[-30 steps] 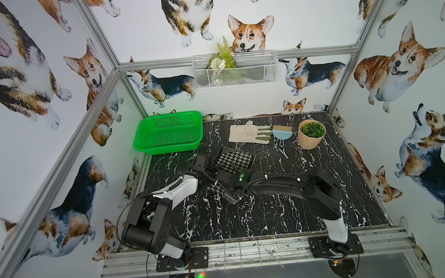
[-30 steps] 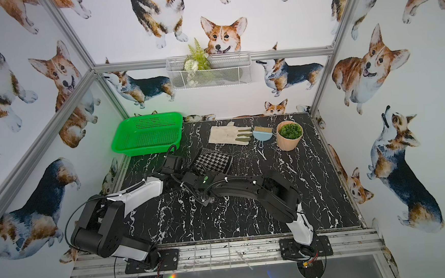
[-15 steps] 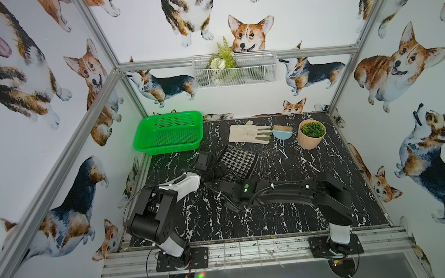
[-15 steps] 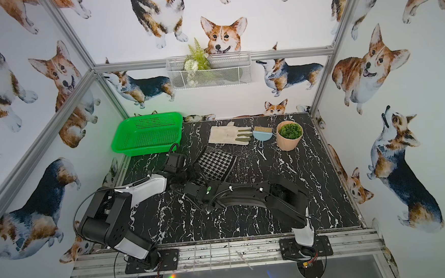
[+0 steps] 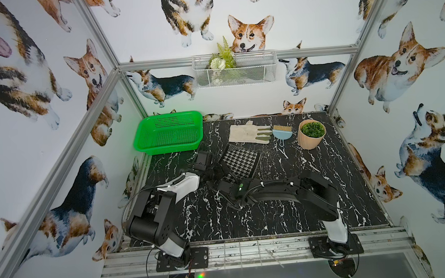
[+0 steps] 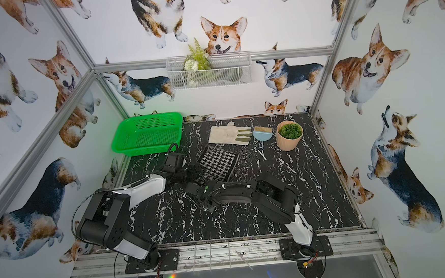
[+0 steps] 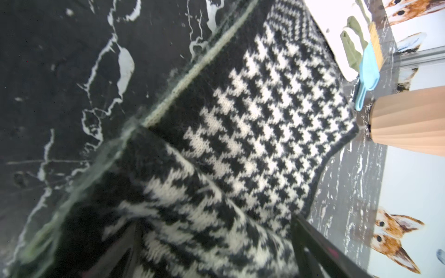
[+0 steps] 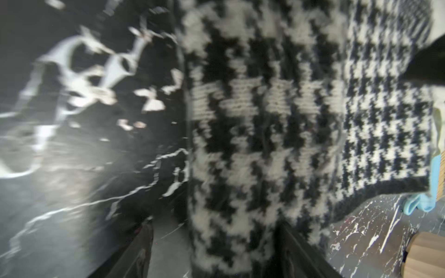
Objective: Roll up the scarf and place it into the basket
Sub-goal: Roll the scarf at the center of the board.
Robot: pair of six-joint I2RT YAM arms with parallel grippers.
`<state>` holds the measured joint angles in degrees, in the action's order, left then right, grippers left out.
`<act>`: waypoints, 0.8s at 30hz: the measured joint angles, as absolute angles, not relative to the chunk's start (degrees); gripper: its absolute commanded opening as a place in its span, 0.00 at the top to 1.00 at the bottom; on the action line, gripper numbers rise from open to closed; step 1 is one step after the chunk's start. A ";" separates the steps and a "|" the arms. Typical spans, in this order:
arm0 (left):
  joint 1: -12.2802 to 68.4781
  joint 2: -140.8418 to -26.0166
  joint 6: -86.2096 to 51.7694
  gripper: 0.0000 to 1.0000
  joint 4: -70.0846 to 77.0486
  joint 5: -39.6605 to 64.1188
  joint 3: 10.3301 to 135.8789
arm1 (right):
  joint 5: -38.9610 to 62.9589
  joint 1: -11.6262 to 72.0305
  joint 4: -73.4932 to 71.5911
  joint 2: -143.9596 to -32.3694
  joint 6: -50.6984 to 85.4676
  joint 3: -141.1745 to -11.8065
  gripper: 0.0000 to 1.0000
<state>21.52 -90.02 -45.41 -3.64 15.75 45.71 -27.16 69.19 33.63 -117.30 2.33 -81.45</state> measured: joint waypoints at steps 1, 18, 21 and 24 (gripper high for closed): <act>21.41 -89.67 -45.47 0.03 -4.05 16.27 45.65 | -27.40 68.79 33.34 -117.47 2.24 -81.45 0.20; 11.55 -85.86 -47.35 0.03 -5.89 23.83 43.31 | -24.14 65.19 31.42 -119.17 0.05 -81.82 1.00; 7.07 -83.42 -46.76 0.03 -9.04 24.05 43.55 | -19.92 64.34 33.12 -118.13 0.82 -82.63 1.00; 5.06 -80.40 -45.43 0.03 -11.94 24.01 43.97 | -13.74 63.31 37.56 -117.75 1.89 -85.97 1.00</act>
